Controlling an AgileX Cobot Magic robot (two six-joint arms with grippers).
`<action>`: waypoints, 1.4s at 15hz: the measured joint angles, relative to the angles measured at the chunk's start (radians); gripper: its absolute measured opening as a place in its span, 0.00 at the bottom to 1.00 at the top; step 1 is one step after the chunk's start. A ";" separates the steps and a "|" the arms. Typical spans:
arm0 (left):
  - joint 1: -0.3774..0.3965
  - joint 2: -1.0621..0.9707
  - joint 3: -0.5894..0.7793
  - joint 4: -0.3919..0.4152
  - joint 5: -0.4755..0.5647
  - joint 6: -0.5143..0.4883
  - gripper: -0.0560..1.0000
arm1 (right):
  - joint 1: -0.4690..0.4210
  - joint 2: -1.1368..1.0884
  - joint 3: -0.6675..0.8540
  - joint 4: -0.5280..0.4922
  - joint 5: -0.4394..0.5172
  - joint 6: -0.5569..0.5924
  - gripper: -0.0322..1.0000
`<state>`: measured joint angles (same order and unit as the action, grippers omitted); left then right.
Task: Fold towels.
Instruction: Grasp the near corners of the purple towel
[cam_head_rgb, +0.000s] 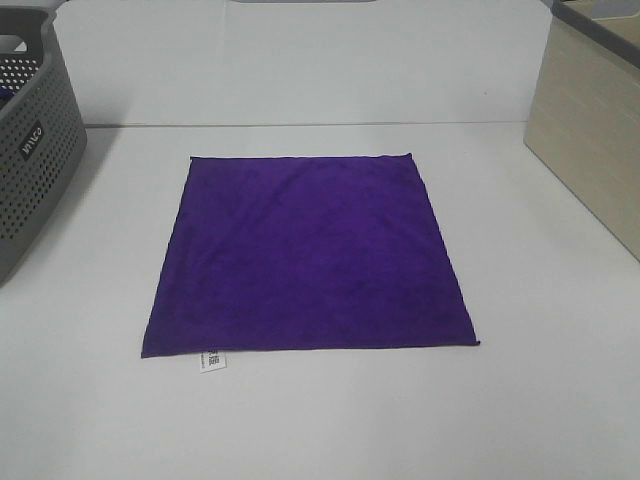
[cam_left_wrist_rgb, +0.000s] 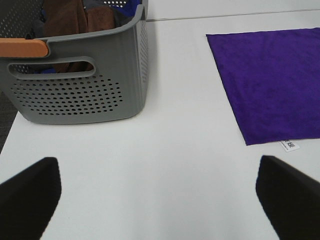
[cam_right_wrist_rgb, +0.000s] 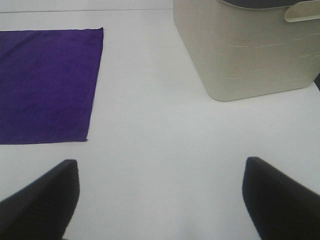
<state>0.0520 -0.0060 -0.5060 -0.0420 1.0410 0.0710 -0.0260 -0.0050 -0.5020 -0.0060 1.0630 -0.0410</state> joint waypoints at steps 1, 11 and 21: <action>0.000 0.000 0.000 0.000 0.000 0.000 0.99 | 0.000 0.000 0.000 0.000 0.000 0.000 0.85; 0.000 0.460 -0.256 -0.051 0.174 0.000 0.99 | 0.000 0.416 -0.236 0.006 0.045 0.021 0.80; 0.000 1.527 -0.428 -0.462 -0.112 0.389 0.99 | 0.000 1.588 -0.491 0.597 -0.106 -0.460 0.78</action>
<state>0.0520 1.5210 -0.9340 -0.5040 0.9290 0.4600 -0.0260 1.5830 -0.9930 0.5910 0.9570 -0.5010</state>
